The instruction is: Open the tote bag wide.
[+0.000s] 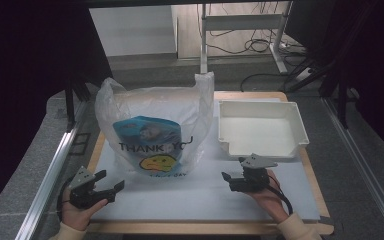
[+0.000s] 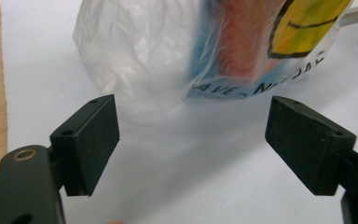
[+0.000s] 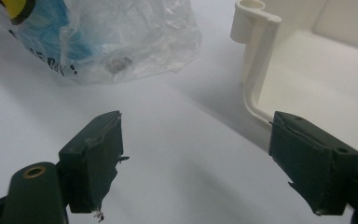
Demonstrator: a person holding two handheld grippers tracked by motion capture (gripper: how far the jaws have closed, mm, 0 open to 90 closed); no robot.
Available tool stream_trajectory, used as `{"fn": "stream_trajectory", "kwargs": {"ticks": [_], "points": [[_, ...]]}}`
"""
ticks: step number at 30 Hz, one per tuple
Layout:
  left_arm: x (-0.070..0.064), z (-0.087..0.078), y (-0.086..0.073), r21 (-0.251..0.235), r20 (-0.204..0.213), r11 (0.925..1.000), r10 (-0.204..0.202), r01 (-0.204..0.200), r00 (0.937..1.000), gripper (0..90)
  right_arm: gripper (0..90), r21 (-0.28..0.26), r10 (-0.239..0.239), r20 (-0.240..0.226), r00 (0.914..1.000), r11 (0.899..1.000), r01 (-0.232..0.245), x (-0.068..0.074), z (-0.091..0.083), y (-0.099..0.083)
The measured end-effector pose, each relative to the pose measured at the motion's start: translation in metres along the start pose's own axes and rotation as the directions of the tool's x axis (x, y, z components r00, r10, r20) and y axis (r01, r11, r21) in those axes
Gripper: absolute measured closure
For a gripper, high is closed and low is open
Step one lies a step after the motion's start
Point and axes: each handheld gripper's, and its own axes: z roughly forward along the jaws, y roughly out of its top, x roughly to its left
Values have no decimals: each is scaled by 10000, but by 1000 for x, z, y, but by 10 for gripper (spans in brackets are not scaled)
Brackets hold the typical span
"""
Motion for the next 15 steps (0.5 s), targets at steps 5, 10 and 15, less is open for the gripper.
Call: {"fn": "stream_trajectory", "kwargs": {"ticks": [5, 10, 15], "points": [[-3, -5, 5, -128, -34, 9999, 28, -29, 10000, 190, 166, 73, 145, -63, 9999, 9999, -144, -1, -1, -1], [-6, -13, 14, -214, 124, 9998, -52, 54, 9999, 213, 166, 15, 20, -96, 10000, 10000, -19, 3, -1, 2], [-11, -23, 26, -388, 188, 9991, 162, -154, 9997, 234, 166, 80, -268, -179, 9995, 9996, 270, 8, 2, 2]]}}
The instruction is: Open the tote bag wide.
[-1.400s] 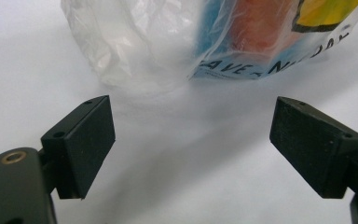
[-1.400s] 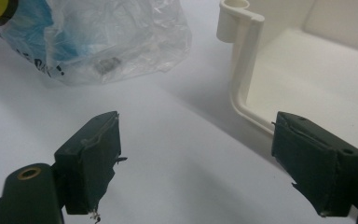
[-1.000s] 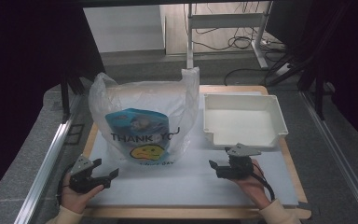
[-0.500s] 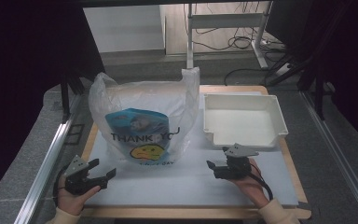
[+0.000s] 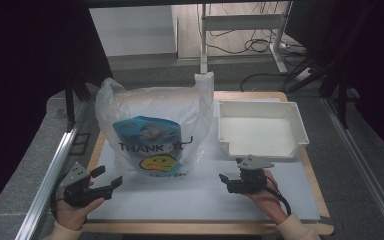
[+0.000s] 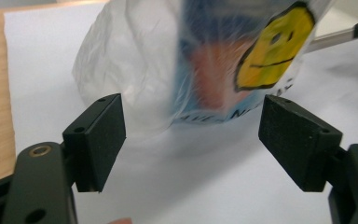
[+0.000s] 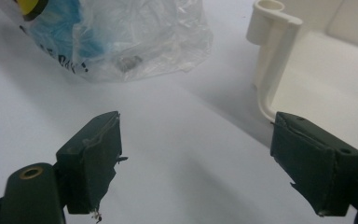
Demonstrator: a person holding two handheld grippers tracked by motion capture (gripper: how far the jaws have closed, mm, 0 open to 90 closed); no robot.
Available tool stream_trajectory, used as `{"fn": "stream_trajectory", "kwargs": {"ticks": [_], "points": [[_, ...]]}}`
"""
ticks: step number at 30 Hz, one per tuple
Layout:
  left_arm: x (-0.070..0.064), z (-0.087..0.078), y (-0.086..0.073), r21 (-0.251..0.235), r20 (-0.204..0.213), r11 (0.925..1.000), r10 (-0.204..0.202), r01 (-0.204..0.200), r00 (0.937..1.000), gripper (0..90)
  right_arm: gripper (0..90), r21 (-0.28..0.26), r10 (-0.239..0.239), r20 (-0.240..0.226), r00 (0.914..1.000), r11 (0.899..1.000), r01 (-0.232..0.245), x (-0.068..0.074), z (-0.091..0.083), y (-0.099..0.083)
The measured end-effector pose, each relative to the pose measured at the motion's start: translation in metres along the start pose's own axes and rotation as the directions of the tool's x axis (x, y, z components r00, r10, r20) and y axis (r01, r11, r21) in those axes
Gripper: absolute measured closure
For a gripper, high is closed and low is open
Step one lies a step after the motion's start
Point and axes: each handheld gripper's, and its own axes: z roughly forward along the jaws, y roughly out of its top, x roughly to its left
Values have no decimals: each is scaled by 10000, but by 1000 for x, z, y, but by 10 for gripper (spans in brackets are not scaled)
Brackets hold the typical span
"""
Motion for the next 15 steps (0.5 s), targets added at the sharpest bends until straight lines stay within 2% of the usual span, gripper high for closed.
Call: {"fn": "stream_trajectory", "kwargs": {"ticks": [6, 15], "points": [[5, -5, 10, -160, 6, 9998, -107, 107, 9999, 253, 172, 36, 57, -107, 9999, 10000, -56, -1, -2, -3], [7, -11, 29, -517, 127, 9986, -118, 124, 9998, 262, 173, 24, 138, 58, 9999, 9999, -138, -3, -3, -4]]}}
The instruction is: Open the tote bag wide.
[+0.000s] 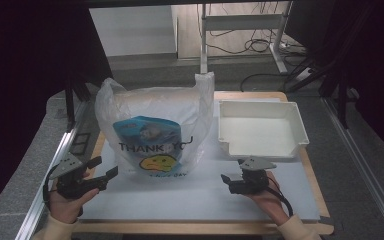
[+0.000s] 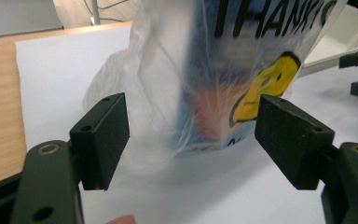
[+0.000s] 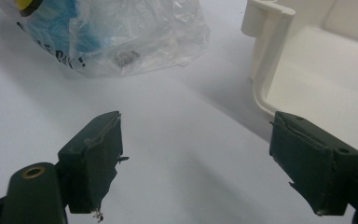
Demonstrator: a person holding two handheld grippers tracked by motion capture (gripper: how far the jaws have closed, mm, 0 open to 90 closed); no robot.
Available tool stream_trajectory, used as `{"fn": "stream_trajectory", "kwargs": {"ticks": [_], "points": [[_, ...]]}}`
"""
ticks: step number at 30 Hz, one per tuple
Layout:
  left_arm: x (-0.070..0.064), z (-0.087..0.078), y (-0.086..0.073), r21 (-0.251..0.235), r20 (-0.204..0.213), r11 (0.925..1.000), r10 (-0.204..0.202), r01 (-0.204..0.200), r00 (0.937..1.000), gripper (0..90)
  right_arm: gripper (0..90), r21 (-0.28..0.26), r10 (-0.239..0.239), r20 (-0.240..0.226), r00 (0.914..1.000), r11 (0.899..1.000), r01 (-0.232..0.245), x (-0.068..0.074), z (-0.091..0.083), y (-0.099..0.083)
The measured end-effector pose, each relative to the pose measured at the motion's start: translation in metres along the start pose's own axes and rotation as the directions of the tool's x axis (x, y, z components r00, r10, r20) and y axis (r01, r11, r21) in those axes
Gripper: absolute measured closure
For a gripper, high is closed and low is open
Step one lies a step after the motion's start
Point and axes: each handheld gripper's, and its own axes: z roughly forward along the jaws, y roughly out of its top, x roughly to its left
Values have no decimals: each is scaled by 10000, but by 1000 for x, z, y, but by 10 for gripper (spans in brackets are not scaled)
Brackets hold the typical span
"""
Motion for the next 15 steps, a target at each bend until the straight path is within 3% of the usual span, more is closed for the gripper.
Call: {"fn": "stream_trajectory", "kwargs": {"ticks": [15], "points": [[7, -9, 25, -211, 130, 9995, -224, 227, 9997, 276, 173, 248, 43, 124, 9999, 9997, -46, -1, 3, -2]]}}
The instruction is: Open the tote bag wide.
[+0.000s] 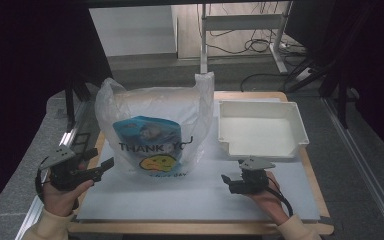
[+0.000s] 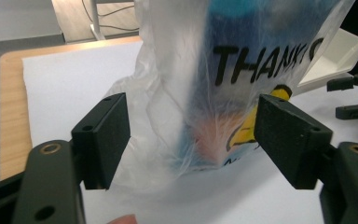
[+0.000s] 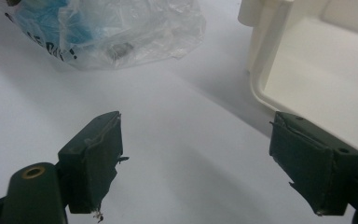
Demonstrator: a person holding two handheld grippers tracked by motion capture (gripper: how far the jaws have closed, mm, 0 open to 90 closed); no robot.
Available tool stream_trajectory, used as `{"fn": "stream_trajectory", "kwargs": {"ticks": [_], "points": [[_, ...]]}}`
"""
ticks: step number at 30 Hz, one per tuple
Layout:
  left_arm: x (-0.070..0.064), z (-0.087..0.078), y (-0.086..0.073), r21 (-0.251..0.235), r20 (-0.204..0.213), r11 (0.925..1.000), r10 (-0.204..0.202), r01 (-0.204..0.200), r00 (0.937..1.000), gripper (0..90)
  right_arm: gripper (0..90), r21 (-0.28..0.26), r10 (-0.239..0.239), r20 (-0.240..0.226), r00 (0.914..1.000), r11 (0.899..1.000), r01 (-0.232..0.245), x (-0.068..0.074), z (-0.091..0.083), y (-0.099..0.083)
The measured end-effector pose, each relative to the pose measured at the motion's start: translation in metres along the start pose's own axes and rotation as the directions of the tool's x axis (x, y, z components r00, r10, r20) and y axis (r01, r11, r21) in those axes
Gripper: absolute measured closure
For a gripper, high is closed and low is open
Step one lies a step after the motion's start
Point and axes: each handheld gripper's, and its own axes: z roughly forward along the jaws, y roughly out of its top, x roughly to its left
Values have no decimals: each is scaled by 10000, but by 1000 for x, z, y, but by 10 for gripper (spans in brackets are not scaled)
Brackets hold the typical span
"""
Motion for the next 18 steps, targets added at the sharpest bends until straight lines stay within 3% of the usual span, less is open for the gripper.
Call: {"fn": "stream_trajectory", "kwargs": {"ticks": [14, 18], "points": [[6, -5, 22, -295, 94, 9996, -11, 14, 10000, 291, 174, 201, 51, 159, 9999, 9998, -54, -2, 2, -2], [4, -7, 33, -371, -165, 9991, 193, -199, 9997, 298, 173, 230, 30, 211, 9998, 9997, -35, -2, 3, -2]]}}
